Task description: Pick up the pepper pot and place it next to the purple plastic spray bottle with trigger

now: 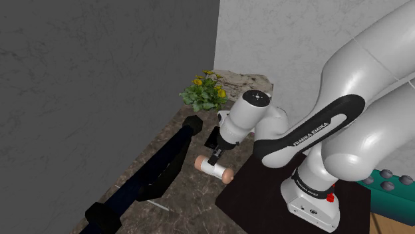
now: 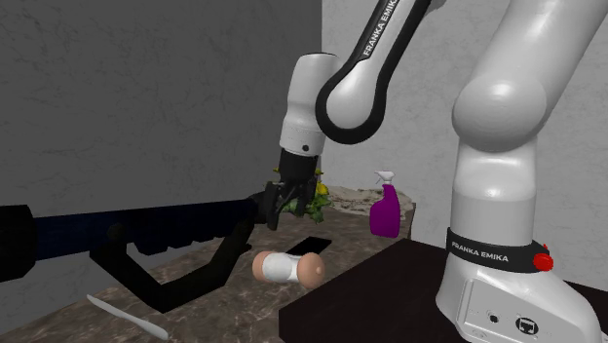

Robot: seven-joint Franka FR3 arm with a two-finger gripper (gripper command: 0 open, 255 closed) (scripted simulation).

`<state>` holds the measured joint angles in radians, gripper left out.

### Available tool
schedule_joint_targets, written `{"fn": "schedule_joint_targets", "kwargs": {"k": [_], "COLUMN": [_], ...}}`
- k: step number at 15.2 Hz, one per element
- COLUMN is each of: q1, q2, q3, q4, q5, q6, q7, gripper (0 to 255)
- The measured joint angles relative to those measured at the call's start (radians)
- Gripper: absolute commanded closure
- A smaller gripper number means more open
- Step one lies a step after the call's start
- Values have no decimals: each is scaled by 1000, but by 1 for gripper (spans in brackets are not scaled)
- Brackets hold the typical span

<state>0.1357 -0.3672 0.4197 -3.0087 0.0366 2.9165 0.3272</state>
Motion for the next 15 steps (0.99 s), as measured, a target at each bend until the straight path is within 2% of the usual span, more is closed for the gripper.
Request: {"fn": "schedule_joint_targets", "kwargs": {"k": [3,8,9,15], "q1": [-53,-62,-62,-62], "q2": [56,64,64,64], "q3": [37,43,43,43], "q4": [1,3,3,3], "q5": [-35,-41,-41,-41], "q6": [58,65,65,65], "q7": [22,25,25,25], "gripper": [0,0,255,255]}}
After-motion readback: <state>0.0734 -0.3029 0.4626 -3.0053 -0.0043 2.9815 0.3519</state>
